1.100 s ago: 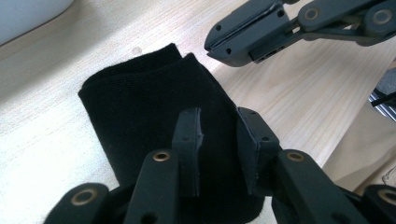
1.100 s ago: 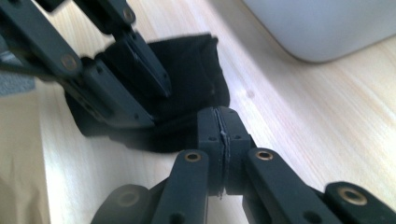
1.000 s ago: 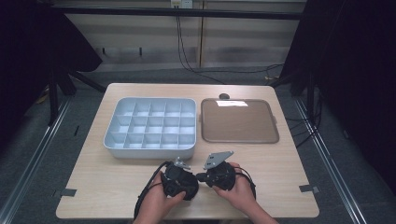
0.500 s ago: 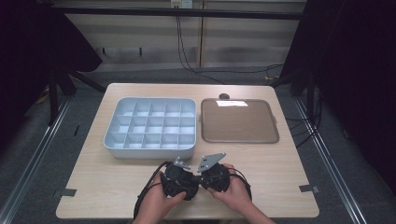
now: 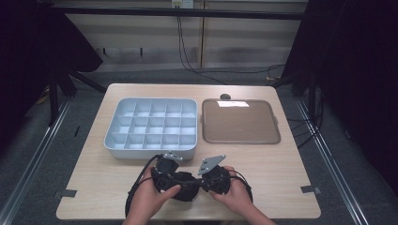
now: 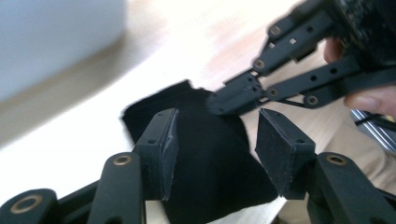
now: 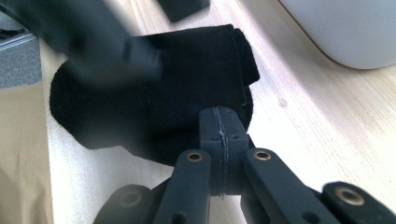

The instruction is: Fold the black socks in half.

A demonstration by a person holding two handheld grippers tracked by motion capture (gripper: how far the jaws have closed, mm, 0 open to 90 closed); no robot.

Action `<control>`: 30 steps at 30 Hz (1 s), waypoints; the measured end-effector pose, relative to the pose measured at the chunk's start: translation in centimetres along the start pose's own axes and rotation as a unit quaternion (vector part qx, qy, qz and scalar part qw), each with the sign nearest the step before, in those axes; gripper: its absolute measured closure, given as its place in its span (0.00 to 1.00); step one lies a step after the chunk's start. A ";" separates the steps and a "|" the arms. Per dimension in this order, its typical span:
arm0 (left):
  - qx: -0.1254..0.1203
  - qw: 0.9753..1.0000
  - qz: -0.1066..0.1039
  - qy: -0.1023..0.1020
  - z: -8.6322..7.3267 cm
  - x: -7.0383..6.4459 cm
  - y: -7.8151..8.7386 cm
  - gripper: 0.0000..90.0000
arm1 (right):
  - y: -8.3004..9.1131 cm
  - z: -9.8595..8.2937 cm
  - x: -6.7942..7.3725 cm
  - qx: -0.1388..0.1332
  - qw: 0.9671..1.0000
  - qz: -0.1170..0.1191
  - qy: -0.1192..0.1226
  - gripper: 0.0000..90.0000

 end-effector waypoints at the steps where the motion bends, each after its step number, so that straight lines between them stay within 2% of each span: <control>1: -0.001 1.000 0.002 0.004 0.0 0.2 0.1 0.53 | 0.0 0.0 0.0 -0.001 1.000 -0.001 0.001 1.00; 7: 0.005 0.999 0.023 0.030 -0.8 2.0 -0.1 0.48 | 0.3 0.0 -0.1 0.000 1.000 -0.001 0.000 1.00; 14: 0.022 0.998 0.017 0.064 -1.8 3.0 -1.2 0.43 | 0.3 -0.1 0.0 0.001 1.000 -0.002 0.002 1.00; 19: 0.026 0.998 0.014 0.062 -1.9 2.8 -1.4 0.41 | 0.4 0.0 0.0 -0.006 1.000 -0.003 0.001 0.99; 25: 0.027 0.998 0.016 0.062 -1.9 2.7 -1.5 0.40 | 1.4 0.1 -0.4 -0.013 1.000 -0.012 -0.002 0.96; 29: 0.029 0.998 0.017 0.059 -2.0 2.6 -1.6 0.40 | 2.1 -0.2 -1.1 -0.018 1.000 -0.019 -0.011 0.93; 30: 0.030 0.998 0.018 0.058 -1.9 2.6 -1.6 0.40 | 2.2 -0.3 -1.1 -0.021 0.999 -0.021 -0.020 0.92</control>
Point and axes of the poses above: each handheld gripper's, and its own axes: y roughly backward along the jaws, z roughly out of its top, x roughly to its left, the point moved 7 cm from there along -y, roughly forward along the jaws, and after that the axes turned 4 degrees about z, right-handed, at the moved point
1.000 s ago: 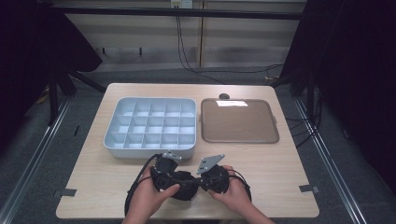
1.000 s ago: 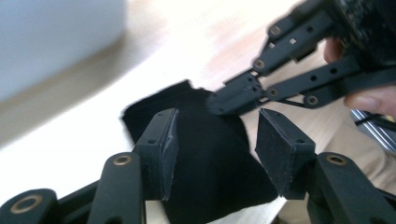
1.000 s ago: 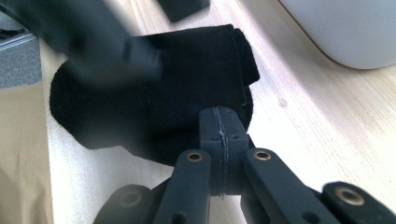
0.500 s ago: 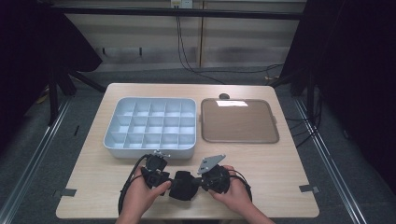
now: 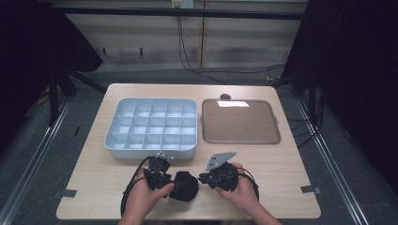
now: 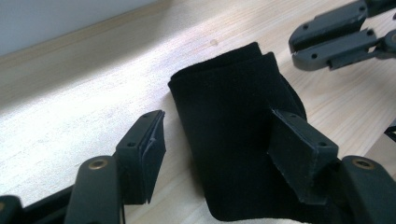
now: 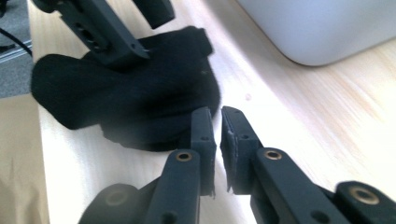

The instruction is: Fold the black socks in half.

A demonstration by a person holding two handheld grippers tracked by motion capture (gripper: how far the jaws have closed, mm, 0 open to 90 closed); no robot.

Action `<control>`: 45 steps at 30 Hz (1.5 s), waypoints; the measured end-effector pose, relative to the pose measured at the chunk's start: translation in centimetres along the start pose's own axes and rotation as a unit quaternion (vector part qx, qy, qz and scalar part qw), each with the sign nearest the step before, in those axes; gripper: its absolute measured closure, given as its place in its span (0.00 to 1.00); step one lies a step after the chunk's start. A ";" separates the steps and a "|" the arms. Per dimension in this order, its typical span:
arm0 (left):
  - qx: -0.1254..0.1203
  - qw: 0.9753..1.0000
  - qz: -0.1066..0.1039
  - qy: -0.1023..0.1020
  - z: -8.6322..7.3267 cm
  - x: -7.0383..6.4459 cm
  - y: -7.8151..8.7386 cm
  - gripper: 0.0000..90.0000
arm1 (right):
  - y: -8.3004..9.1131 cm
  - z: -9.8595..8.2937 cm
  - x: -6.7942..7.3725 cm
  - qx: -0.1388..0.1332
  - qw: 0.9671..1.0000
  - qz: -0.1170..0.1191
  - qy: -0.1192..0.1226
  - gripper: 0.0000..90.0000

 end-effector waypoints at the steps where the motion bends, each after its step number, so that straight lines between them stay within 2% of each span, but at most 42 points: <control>1: -0.001 1.000 0.000 0.001 0.0 0.0 0.0 0.40 | 0.1 -0.1 -0.2 -0.001 1.000 -0.001 -0.001 0.92; 9: 0.001 1.000 0.000 -0.001 -0.1 -0.2 -0.3 0.39 | 0.8 -0.8 -1.2 0.000 1.000 -0.018 -0.015 0.83; 15: 0.002 1.000 0.001 0.001 -0.2 -0.1 -0.8 0.36 | 0.5 -1.5 -1.9 0.006 0.999 -0.027 -0.019 0.79; 24: 0.005 1.000 0.011 -0.013 -0.3 -0.6 -1.6 0.33 | -0.1 -2.3 -2.8 0.008 0.999 -0.041 -0.033 0.66; 30: 0.003 1.000 0.017 -0.018 -0.4 -1.0 -2.1 0.32 | -0.6 -2.7 -3.2 0.008 0.998 -0.048 -0.028 0.61; 32: 0.002 1.000 0.019 -0.020 -0.4 -1.2 -2.2 0.32 | -0.7 -2.7 -3.3 -0.001 0.999 -0.049 -0.024 0.59; 37: 0.000 1.000 0.019 -0.024 -0.5 -1.7 -2.5 0.36 | -0.9 -2.8 -3.7 -0.015 0.998 -0.057 -0.019 0.47; 39: 0.004 1.000 0.014 -0.020 -0.5 -1.8 -2.6 0.39 | -0.9 -2.9 -3.8 -0.019 0.998 -0.057 -0.025 0.44; 42: 0.012 1.000 0.003 -0.003 -0.6 -2.0 -2.7 0.42 | -0.9 -3.0 -4.0 -0.023 0.997 -0.063 -0.030 0.38; 45: 0.018 1.000 -0.005 -0.001 -0.5 -2.2 -2.7 0.47 | -1.0 -3.0 -4.2 -0.024 0.997 -0.066 -0.038 0.31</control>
Point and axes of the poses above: each handheld gripper's, and its own axes: y roughly backward along the jaws, z roughly out of its top, x roughly to its left, the point moved 7 cm from there along -y, roughly forward along the jaws, and after that the axes turned 4 degrees about z, right-handed, at the moved point
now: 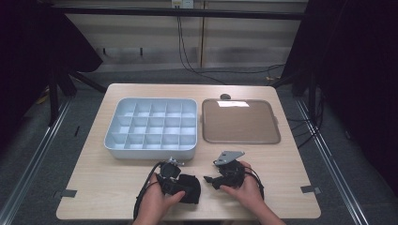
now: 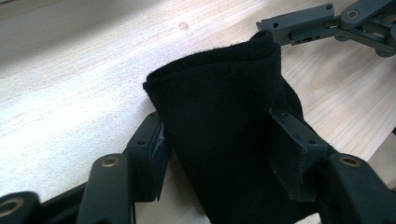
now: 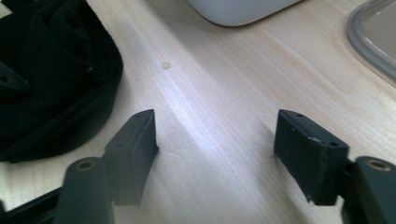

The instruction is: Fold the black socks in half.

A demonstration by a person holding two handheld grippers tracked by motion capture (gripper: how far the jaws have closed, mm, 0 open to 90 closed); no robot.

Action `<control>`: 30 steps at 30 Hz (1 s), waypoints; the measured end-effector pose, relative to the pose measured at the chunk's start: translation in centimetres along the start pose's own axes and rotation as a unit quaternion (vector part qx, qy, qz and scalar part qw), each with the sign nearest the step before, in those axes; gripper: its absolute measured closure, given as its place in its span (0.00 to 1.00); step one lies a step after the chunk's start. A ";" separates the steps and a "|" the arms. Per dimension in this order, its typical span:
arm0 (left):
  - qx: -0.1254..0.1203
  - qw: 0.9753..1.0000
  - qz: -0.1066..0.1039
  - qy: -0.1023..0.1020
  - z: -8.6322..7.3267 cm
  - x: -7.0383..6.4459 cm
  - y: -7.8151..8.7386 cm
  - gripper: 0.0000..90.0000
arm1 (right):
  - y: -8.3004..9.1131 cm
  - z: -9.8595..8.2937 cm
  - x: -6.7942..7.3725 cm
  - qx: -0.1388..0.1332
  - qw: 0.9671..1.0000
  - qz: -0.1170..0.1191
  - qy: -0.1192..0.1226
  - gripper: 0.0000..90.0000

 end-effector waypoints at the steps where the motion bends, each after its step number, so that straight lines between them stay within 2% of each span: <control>1: 0.002 1.000 -0.004 0.000 0.0 0.0 0.0 0.48 | 0.0 0.0 0.0 0.000 1.000 -0.001 0.000 0.30; 5: 0.007 1.000 -0.020 -0.001 0.1 -0.2 0.1 0.59 | -0.1 -0.1 -0.2 -0.006 1.000 -0.003 -0.004 0.25; 8: 0.011 1.000 -0.015 -0.024 0.1 -0.6 0.4 0.72 | -0.2 -0.2 -0.2 -0.007 1.000 -0.001 -0.004 0.22; 10: 0.014 0.999 -0.014 -0.028 0.1 -0.8 0.5 0.75 | -0.4 -0.2 -0.1 -0.011 1.000 0.000 -0.003 0.18; 13: 0.017 0.999 -0.020 -0.030 0.0 -0.8 0.7 0.77 | -0.4 -0.2 -0.1 -0.012 1.000 0.002 -0.003 0.17; 16: 0.026 0.999 -0.023 -0.040 -0.1 -1.0 1.1 0.77 | -0.4 -0.2 -0.1 -0.011 1.000 -0.001 -0.004 0.16; 20: 0.029 0.998 -0.034 -0.035 0.0 -0.9 1.7 0.77 | -0.4 -0.2 -0.1 -0.009 1.000 0.000 -0.004 0.15; 23: 0.021 0.999 -0.036 -0.028 0.3 -0.5 2.5 0.78 | -0.4 -0.2 -0.2 -0.009 1.000 -0.002 -0.002 0.15; 30: 0.022 0.999 -0.035 -0.027 1.3 0.4 4.4 0.78 | -0.4 -0.2 -0.1 -0.008 1.000 -0.002 -0.003 0.15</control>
Point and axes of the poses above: each handheld gripper's, and its own axes: y roughly backward along the jaws, z roughly out of its top, x roughly to its left, the point moved 7 cm from there along -y, roughly forward along the jaws, and after that the axes turned 4 degrees about z, right-handed, at the moved point
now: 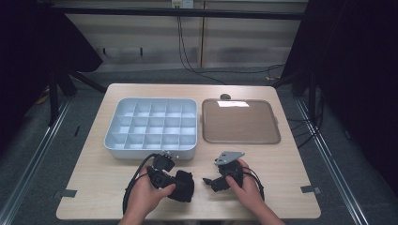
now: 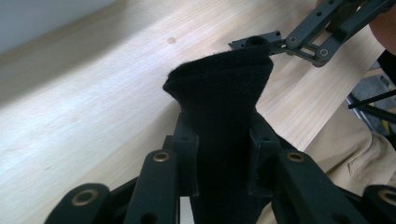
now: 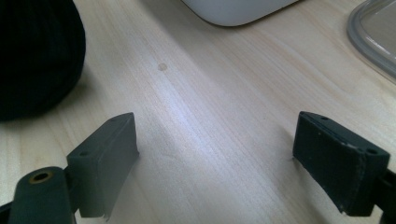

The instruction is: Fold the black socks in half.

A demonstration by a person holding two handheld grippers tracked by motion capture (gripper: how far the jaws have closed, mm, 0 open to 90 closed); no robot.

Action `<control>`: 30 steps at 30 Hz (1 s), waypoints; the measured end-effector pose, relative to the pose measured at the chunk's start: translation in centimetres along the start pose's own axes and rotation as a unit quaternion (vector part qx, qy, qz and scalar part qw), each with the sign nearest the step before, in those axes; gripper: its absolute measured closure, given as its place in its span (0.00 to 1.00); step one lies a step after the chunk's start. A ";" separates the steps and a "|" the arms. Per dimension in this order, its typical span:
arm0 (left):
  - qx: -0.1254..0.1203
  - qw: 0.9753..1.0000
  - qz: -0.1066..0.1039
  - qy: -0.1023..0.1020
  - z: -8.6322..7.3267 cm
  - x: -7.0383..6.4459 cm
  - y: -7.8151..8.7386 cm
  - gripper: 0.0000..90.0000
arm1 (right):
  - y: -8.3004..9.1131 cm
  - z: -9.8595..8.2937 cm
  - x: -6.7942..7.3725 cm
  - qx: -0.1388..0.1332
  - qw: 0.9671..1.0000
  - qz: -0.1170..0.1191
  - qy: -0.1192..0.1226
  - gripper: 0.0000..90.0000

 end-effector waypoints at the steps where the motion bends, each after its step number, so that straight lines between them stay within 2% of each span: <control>1: 0.000 1.000 -0.001 0.003 0.1 0.1 0.1 0.78 | 0.0 0.0 0.0 0.000 1.000 0.000 0.000 0.15; 8: 0.013 1.000 0.005 0.007 0.3 1.2 0.9 0.78 | 0.0 0.0 0.0 -0.002 1.000 -0.002 -0.001 0.15; 13: 0.022 1.000 0.013 0.005 0.6 1.7 1.6 0.78 | 0.0 0.0 0.0 -0.002 1.000 -0.002 -0.001 0.15; 14: 0.024 1.000 0.016 -0.001 0.6 1.8 1.9 0.78 | 0.0 0.0 0.0 -0.003 1.000 -0.003 0.001 0.15; 23: 0.022 0.999 0.023 0.012 1.2 2.7 3.3 0.78 | 0.0 0.0 0.0 -0.003 1.000 -0.003 0.001 0.15; 30: 0.032 0.999 0.024 0.021 1.3 3.6 4.1 0.78 | 0.0 0.0 0.0 -0.003 1.000 -0.003 0.001 0.15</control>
Point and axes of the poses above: each handheld gripper's, and its own axes: y roughly backward along the jaws, z roughly out of its top, x roughly to its left, the point moved 7 cm from there along -y, roughly forward along the jaws, and after that the axes turned 4 degrees about z, right-handed, at the moved point
